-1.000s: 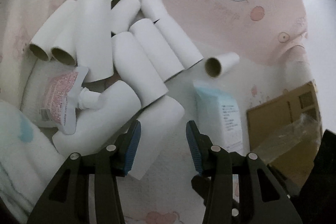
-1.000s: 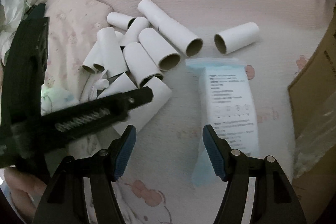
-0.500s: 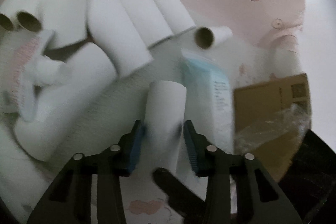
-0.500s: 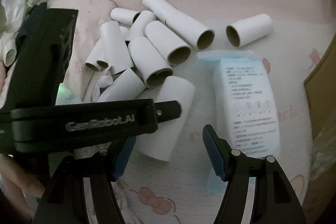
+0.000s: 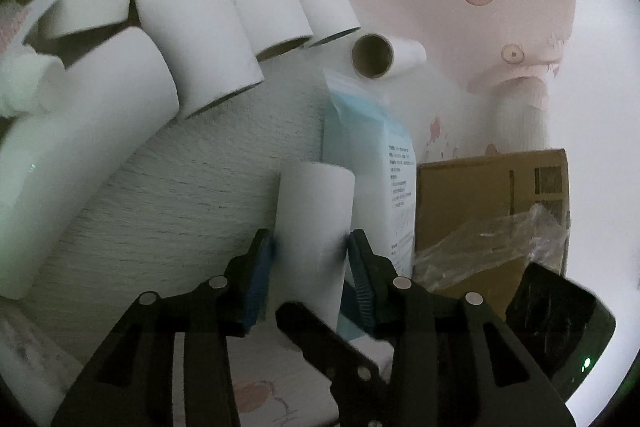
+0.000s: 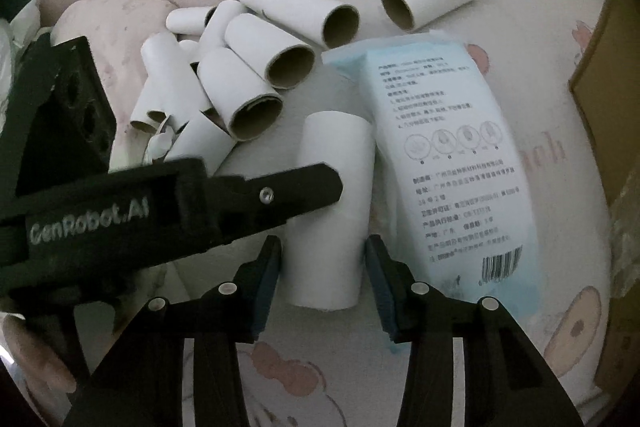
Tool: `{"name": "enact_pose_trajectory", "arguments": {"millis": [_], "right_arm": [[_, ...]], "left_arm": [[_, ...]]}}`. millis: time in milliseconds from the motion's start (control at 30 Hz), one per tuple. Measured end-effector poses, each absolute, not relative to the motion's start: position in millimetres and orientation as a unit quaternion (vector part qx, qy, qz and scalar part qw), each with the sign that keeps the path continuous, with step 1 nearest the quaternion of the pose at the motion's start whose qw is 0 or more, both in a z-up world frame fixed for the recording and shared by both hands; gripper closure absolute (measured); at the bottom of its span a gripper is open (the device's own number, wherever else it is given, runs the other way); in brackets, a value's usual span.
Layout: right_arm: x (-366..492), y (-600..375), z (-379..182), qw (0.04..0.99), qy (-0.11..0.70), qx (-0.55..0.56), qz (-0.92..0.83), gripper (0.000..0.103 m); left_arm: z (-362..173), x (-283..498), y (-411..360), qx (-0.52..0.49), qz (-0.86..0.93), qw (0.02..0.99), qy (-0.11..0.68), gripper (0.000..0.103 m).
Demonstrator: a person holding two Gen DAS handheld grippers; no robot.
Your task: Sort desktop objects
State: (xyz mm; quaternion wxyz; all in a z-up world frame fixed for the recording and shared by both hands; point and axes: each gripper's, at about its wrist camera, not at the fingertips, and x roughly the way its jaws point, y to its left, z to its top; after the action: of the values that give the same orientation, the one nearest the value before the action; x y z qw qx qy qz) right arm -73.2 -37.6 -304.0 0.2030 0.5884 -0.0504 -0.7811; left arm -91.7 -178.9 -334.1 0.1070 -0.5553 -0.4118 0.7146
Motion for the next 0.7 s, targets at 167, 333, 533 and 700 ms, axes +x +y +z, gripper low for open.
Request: {"name": "enact_pose_trajectory", "arguments": {"millis": [167,333,533,700], "right_arm": [[-65,-33,-299,0.195,-0.041,0.596,-0.778,0.064],[-60,-21,-297,0.187,-0.053,0.607,-0.771,0.064],[-49,-14,-286,0.204,-0.057,0.595,-0.775,0.064],[-28,-12,-252,0.232,-0.035,0.552,-0.801,0.064]], "left_arm": [[-336,-90,-166,-0.560,0.711,0.119,-0.408,0.058],[-330,-89,-150,-0.562,0.724,0.136,-0.376,0.059],[-302,-67,-145,-0.528,0.756,0.122,-0.368,0.059],[-261,-47,-147,-0.486,0.779,0.126,-0.377,0.059]]}}
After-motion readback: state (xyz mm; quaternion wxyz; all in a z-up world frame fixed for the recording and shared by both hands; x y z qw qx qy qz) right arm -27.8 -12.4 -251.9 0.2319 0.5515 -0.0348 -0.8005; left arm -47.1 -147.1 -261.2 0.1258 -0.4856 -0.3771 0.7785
